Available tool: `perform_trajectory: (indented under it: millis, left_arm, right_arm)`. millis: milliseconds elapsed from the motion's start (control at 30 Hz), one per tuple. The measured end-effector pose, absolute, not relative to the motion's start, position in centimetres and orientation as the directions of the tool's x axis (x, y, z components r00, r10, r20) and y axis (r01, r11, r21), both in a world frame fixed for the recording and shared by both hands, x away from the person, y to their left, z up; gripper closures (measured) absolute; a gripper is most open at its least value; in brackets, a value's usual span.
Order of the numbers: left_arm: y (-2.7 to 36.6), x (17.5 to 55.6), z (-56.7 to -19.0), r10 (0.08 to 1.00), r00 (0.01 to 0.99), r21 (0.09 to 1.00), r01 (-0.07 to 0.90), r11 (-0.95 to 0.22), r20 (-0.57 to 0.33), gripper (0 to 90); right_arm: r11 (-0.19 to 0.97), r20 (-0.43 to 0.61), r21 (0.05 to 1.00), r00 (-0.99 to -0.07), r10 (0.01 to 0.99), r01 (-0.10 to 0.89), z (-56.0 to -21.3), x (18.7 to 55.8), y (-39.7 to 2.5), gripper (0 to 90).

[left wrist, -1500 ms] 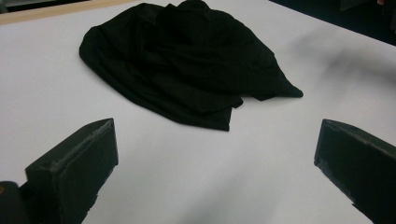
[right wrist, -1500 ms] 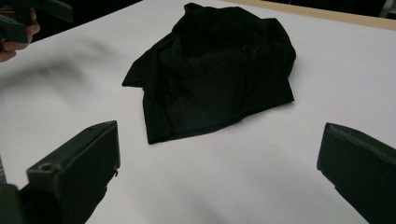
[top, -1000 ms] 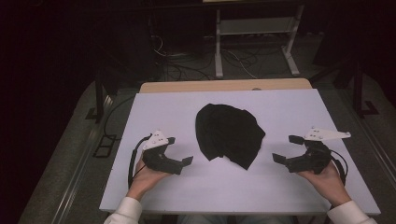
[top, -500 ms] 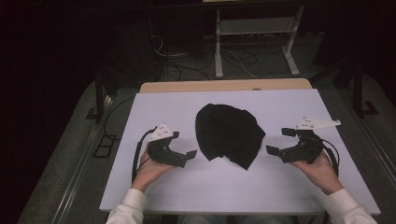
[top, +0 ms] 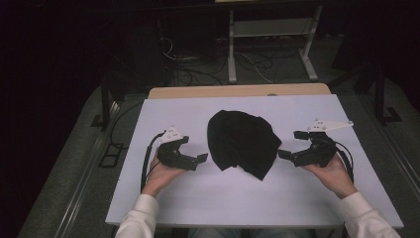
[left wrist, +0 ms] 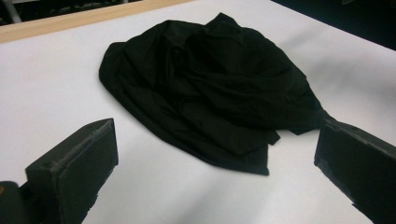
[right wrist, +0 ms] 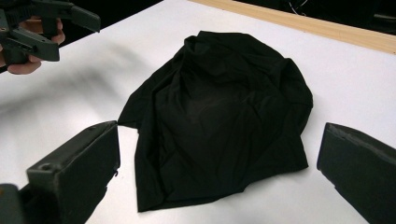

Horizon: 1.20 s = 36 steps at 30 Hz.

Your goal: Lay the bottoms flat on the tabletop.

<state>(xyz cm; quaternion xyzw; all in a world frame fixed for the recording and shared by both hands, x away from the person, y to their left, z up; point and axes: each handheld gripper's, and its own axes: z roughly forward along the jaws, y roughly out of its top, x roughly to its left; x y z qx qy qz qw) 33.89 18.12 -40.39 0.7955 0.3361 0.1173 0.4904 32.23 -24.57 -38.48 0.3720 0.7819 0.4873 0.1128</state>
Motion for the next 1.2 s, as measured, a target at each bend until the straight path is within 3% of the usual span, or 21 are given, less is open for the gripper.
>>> perform_trajectory:
  millis: [1200]
  left_arm:
    - [15.9,38.6,-42.7,0.676,0.715,0.828,0.481,-0.290,-0.178,0.3]
  right_arm:
    - [0.237,0.231,0.820,-0.680,0.695,0.521,-41.0,38.2,-21.7,0.0]
